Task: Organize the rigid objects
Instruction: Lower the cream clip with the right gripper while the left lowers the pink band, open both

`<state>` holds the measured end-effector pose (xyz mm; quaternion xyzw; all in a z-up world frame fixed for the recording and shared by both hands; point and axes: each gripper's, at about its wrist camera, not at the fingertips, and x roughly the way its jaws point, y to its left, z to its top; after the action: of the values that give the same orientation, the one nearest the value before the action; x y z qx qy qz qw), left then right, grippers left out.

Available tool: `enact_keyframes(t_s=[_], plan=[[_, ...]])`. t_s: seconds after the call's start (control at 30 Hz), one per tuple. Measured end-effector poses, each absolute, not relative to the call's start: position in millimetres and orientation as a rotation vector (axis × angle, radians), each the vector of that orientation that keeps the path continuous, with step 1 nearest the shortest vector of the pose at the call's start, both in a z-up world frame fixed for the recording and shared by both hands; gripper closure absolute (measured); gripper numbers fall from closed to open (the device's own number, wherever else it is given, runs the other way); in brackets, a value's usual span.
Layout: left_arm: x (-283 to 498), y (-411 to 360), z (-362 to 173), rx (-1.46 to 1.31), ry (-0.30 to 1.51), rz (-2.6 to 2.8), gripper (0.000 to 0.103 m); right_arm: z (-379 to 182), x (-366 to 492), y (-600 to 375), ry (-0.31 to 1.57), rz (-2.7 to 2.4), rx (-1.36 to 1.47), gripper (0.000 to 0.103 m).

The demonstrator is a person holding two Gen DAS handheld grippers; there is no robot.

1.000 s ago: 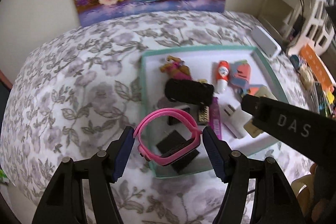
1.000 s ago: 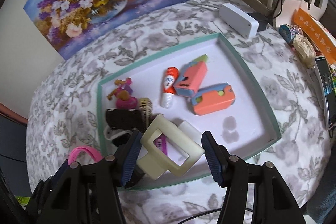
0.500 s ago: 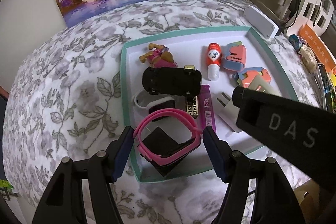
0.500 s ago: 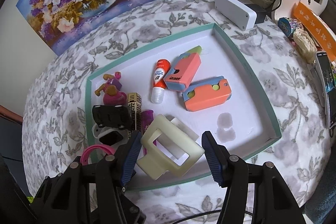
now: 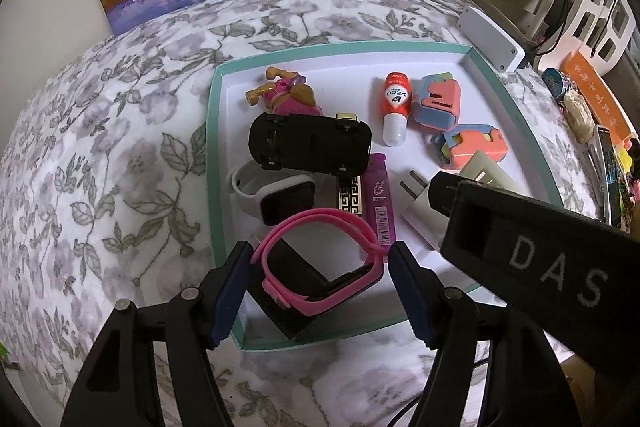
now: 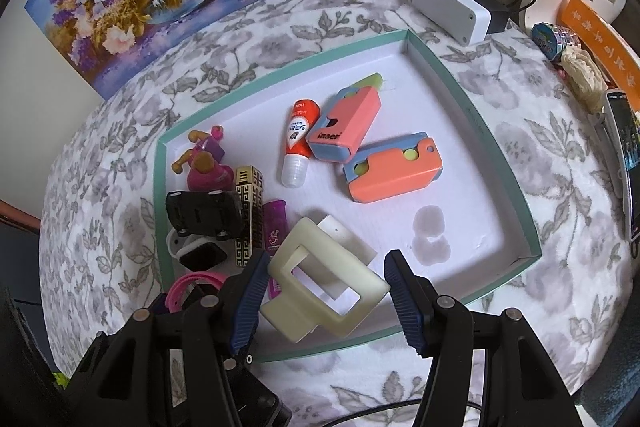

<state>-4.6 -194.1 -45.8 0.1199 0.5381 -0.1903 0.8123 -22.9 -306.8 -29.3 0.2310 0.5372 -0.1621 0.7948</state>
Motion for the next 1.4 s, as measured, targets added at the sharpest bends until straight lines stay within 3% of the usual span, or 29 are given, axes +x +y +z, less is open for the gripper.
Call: enact_keyframes(t_s=[0.23,0.33,0.4,0.67,0.77,1.03,1.17,1.4], plan=[[0,-191,-48,0.236,1.173,-0.390,0.030,-35,-21,-305,1.188,-0.345,0.498,0.039],[1,-191,-48,0.243,1.169,-0.380,0.023,-36,-22,-306,1.191,-0.350,0.500,0.036],[2,-191,-49,0.236,1.174,-0.382,0.019,-36,-22,-307,1.192,-0.356,0.501,0.027],[3,-190,-44,0.249,1.155,-0.365,0.017,-38,-24,-311,1.196,-0.385,0.500,0.017],[4,-186,-42,0.244,1.147,-0.348,0.006,-36,-26,-313,1.184,-0.394,0.506,0.015],[13,-166,-38,0.179,1.149,-0.284,0.006,-34,-28,-317,1.157,-0.418,0.524,0.013],[18,-151,-39,0.183,1.144,-0.200,0.006,-33,-30,-318,1.150,-0.424,0.522,0.000],[30,-112,-42,0.087,1.182,-0.085,0.006,-27,-31,-311,1.130,-0.422,0.494,0.000]])
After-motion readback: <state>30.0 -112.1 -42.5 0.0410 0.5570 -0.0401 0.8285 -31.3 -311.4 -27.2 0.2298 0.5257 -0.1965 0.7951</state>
